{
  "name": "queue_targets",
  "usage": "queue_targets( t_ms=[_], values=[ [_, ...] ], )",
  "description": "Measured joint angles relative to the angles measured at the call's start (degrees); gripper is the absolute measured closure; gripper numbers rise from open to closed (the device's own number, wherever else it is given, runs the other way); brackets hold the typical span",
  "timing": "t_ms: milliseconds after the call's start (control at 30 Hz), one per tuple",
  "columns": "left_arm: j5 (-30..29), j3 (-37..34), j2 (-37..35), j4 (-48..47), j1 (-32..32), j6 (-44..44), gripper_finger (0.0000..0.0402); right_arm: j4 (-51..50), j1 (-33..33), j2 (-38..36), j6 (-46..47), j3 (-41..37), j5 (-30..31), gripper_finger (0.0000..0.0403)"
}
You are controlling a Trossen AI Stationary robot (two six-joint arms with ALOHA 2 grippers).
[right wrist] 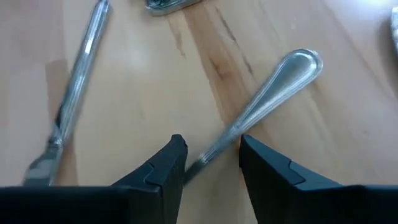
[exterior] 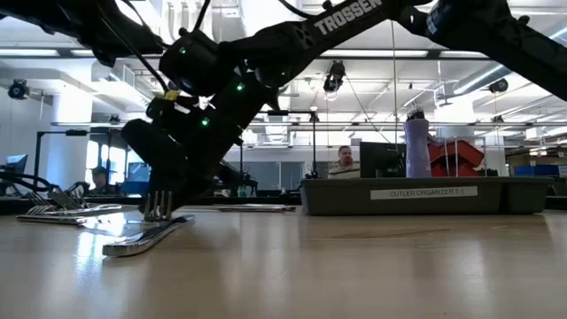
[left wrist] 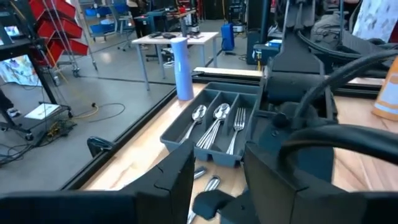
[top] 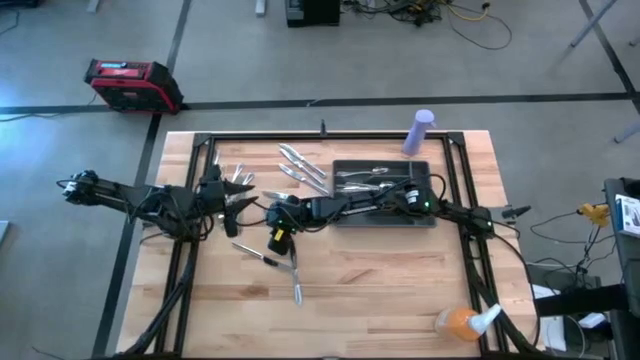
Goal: Sort silverware
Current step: Put the silver fork into the gray silverware tray
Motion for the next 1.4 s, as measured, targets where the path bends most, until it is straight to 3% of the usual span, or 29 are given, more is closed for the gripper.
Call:
queue_targets(
  t_ms=[200,300,433,833,1067,1233,1400],
  values=[
    [0.1,0.0,1.0,0.1,0.0,-0.2,0.0284,-3.3,2.2,0.8,-4.6,1.1,4.1,0.0307],
    [0.3,0.0,1.5,0.1,0.0,-0.2,0.0284,-4.9,3.0,0.7,-6.3,1.0,6.9,0.0344],
    [0.2,0.0,1.8,0.1,0.0,-0.2,0.0284,-5.8,2.8,0.6,-8.6,1.0,6.3,0.0394],
    [0.9,0.1,2.1,-3.8,-0.1,-2.5,0.0284,-17.1,2.6,-7.4,-13.0,-0.6,6.4,0.0402],
    [11.4,0.1,2.8,-6.8,0.0,-2.0,0.0284,-17.7,2.0,-8.6,-13.7,-1.2,5.4,0.0402],
    [13.3,0.0,3.8,-11.3,0.0,-3.6,0.0284,-18.3,2.2,-11.0,-15.0,-1.2,1.9,0.0402],
    [18.7,0.0,4.3,-10.4,-0.1,-1.3,0.0284,-22.7,2.0,-13.0,-15.2,-1.2,4.1,0.0403]
  ],
)
